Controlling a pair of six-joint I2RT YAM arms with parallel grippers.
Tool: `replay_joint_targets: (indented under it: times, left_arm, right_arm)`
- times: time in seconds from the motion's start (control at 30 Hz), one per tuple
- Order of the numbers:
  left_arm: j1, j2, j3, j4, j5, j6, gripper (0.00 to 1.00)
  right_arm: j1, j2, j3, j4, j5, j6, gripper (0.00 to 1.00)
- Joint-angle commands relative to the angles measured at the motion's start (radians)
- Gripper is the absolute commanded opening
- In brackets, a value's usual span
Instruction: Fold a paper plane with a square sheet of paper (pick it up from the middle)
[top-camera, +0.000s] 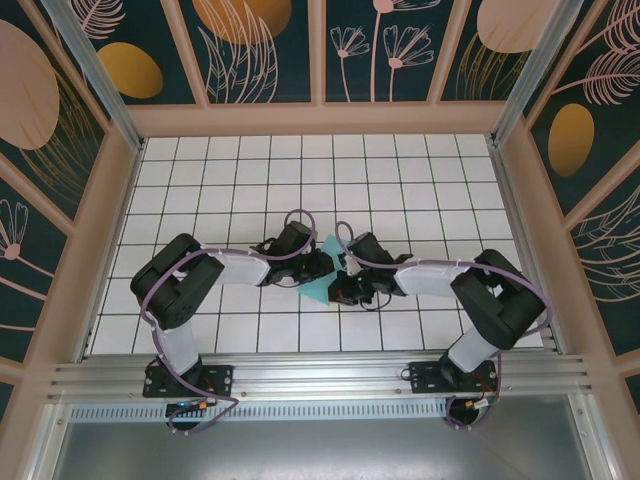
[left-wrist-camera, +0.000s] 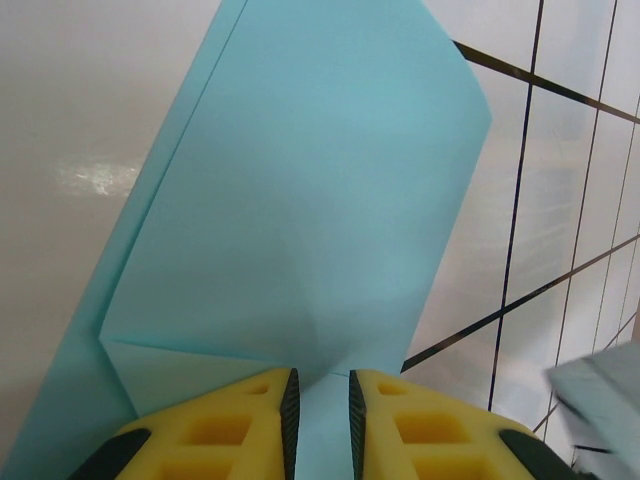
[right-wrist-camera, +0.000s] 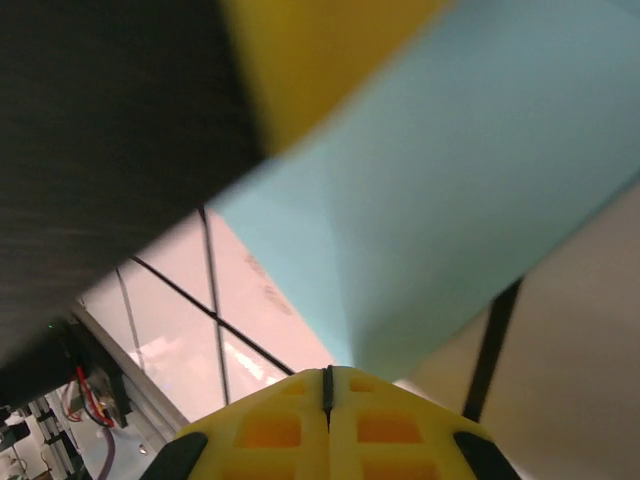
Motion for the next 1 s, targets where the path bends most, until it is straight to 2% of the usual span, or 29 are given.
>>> replay_joint_targets:
  times: [0.0, 0.17, 0.37, 0.53, 0.7, 0.8, 0.97]
  left_arm:
    - [0.001, 0.011, 0.007, -0.035, -0.008, 0.021, 0.25]
    - [0.002, 0.015, 0.011, -0.036, -0.006, 0.025, 0.25]
    - [0.001, 0.019, 0.013, -0.044, -0.013, 0.021, 0.25]
    - [0.001, 0.019, 0.006, -0.042, -0.015, 0.019, 0.25]
    - [0.001, 0.014, 0.008, -0.045, -0.016, 0.024, 0.24]
    - [0.001, 0.017, 0.012, -0.044, -0.016, 0.024, 0.24]
    - [0.001, 0.016, 0.013, -0.045, -0.015, 0.024, 0.25]
  right_arm:
    - [-0.007, -0.011, 0.043, 0.010, 0.014, 0.000, 0.02]
    - [-0.005, 0.074, 0.050, 0.034, -0.005, 0.023, 0.02]
    - [-0.003, 0.087, -0.037, 0.012, 0.035, 0.026, 0.01]
    - [-0.001, 0.047, -0.006, -0.031, 0.060, 0.000, 0.02]
    - [-0.002, 0.003, 0.033, -0.019, 0.028, 0.004, 0.03]
    - [0.002, 0.028, 0.016, 0.016, -0.002, 0.021, 0.03]
    - [0.018, 0.104, -0.014, -0.001, 0.029, 0.030, 0.03]
